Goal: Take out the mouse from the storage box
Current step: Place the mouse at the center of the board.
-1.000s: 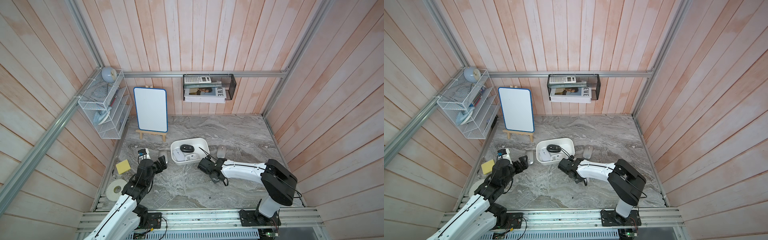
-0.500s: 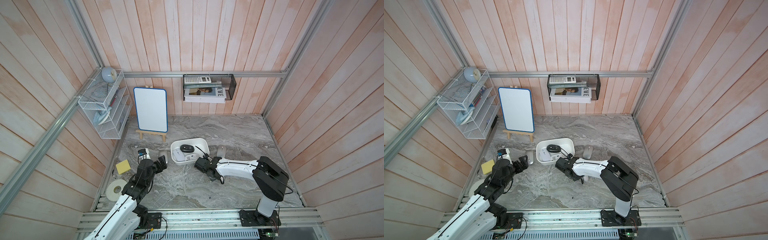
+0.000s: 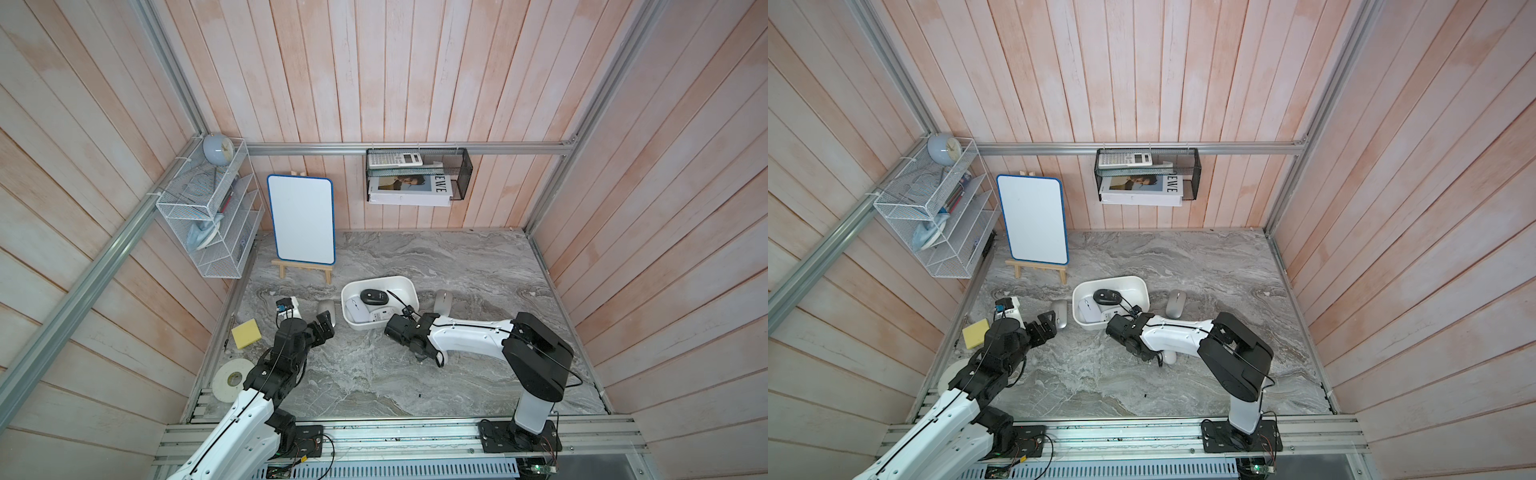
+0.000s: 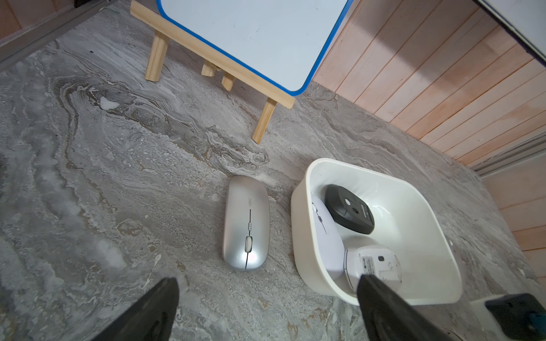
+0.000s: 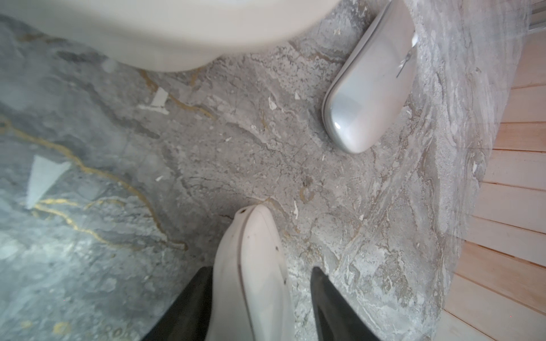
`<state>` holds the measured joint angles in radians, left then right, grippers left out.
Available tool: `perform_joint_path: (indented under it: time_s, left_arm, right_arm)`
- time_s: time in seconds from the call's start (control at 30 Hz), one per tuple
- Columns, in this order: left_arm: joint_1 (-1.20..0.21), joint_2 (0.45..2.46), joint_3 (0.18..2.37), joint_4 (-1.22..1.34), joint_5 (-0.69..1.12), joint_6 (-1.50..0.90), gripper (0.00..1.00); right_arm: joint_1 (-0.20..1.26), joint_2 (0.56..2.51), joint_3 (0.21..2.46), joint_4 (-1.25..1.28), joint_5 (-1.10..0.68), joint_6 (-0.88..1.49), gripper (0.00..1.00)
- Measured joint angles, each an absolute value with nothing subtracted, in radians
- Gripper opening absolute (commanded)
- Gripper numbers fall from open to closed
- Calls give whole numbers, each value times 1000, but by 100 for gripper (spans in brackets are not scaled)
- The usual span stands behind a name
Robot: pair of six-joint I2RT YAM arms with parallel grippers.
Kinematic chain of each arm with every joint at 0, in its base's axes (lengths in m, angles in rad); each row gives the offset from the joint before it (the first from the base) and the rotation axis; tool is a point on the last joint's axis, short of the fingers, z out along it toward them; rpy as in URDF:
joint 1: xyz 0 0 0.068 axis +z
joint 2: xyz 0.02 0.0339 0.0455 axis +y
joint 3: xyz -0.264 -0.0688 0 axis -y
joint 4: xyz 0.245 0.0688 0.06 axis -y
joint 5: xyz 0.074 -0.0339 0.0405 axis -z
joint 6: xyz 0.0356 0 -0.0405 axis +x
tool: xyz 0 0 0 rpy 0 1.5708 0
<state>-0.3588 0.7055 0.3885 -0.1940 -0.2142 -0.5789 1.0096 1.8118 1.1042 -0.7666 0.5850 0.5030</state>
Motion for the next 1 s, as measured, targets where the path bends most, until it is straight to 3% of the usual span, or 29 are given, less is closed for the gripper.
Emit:
perform_joint_path:
  time_s: [0.63,1.0]
  left_arm:
    - [-359,740,389,-191,-188,-575,100]
    - [-384,906,524,-278,-150,-632,100]
  right_arm:
    - [1011,1694,1104,-736,495,503,72]
    - [974,1384,985,-693,469,470,78]
